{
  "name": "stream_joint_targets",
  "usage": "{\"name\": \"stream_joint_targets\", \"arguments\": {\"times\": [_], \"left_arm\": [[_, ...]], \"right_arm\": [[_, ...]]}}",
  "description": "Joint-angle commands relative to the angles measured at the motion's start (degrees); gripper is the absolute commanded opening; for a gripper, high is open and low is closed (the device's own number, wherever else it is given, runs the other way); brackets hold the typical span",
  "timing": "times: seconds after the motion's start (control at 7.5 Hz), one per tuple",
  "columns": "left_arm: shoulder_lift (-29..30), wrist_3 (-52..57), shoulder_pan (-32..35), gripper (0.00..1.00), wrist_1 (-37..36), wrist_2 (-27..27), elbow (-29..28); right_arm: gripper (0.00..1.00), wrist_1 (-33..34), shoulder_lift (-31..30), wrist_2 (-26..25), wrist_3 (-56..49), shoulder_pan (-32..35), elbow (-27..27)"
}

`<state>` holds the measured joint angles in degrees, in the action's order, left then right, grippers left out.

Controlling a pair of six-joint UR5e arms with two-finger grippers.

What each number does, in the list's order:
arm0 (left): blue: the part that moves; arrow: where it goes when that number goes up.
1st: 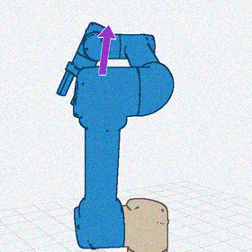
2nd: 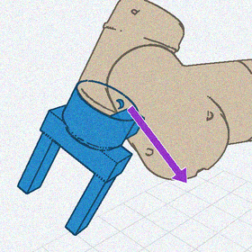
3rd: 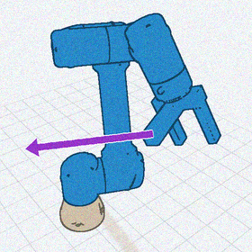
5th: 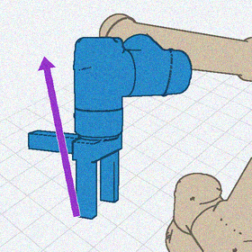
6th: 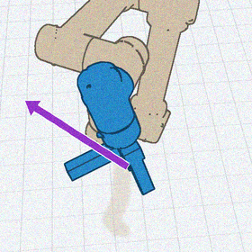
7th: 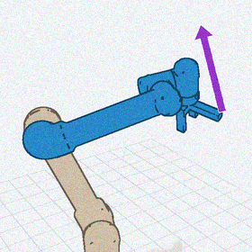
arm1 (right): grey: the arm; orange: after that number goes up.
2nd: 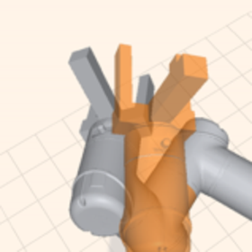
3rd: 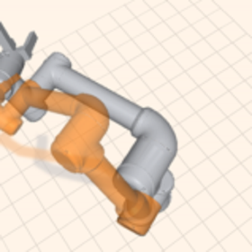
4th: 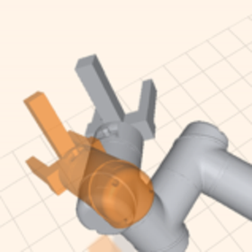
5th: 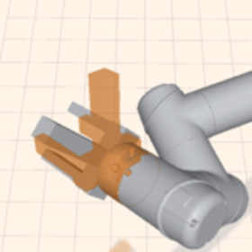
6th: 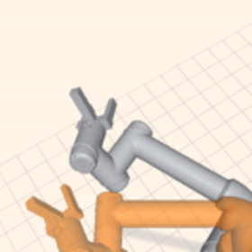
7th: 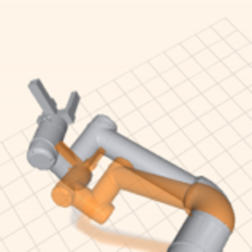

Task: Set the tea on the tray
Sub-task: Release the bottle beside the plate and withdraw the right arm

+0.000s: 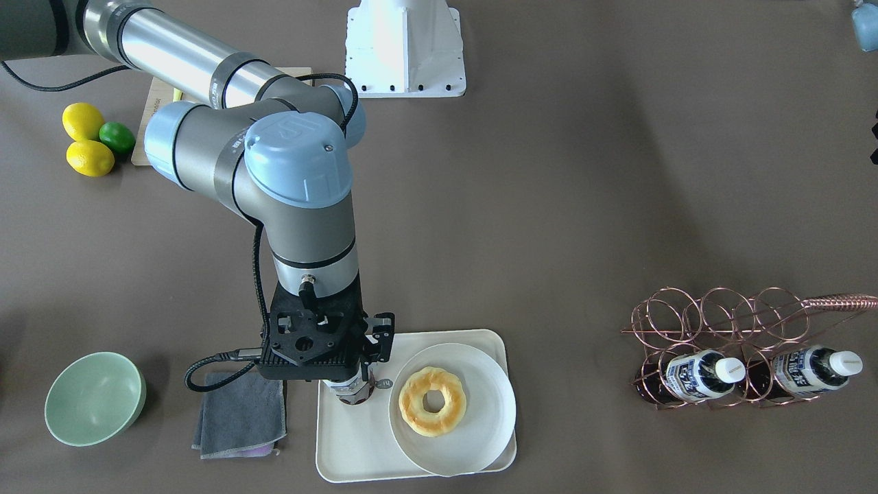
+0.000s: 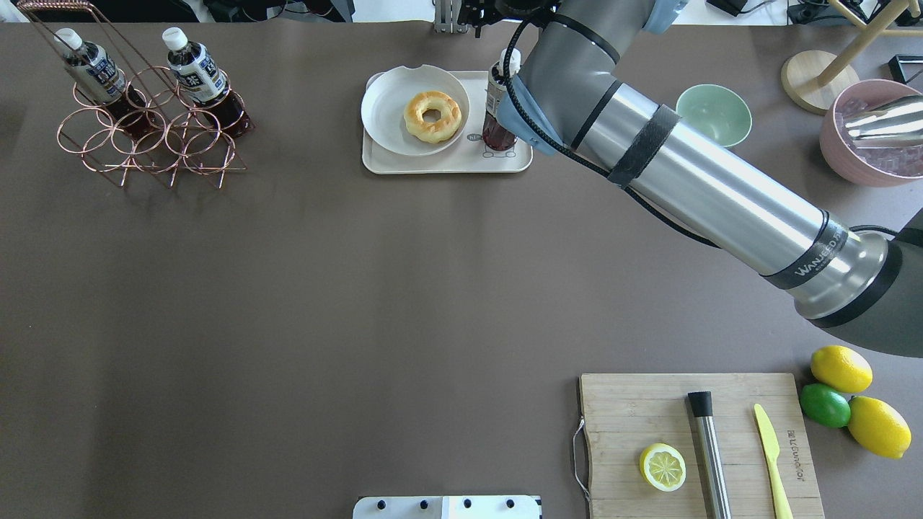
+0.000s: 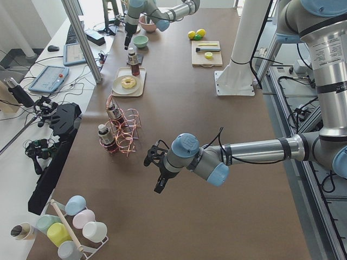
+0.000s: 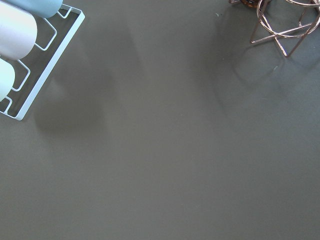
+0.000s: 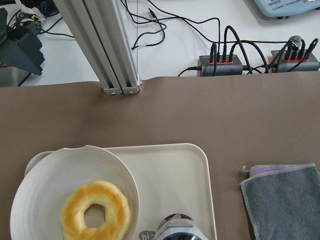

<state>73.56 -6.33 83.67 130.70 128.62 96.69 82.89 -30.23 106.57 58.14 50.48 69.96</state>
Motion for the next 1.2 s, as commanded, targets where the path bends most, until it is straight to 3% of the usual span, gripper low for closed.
{"name": "stream_joint_targets", "arguments": {"times": [0.0, 0.27, 0.53, 0.8, 1.07], "left_arm": [[0.0, 0.1, 0.1, 1.0, 0.1, 0.0, 0.1], [0.0, 0.2, 0.1, 1.0, 0.0, 0.0, -0.2], [-0.1, 0.2, 0.1, 1.0, -0.1, 0.0, -0.1], [-0.2, 0.2, 0.0, 1.0, -0.7, -0.2, -0.7], [-1.2, 2.9, 0.1, 1.0, -1.0, -0.2, -1.2]], "right_arm": [[1.0, 12.0, -4.0, 9.8, -4.1, 5.2, 11.7], [1.0, 20.3, -16.6, 12.7, -12.6, 7.8, 28.4], [1.0, 20.5, -30.0, 13.6, -15.8, 8.9, 37.3], [1.0, 19.9, -44.2, 13.8, -27.5, 11.2, 42.8], [1.0, 20.1, -55.3, 13.8, -30.1, 12.9, 43.4]]}}
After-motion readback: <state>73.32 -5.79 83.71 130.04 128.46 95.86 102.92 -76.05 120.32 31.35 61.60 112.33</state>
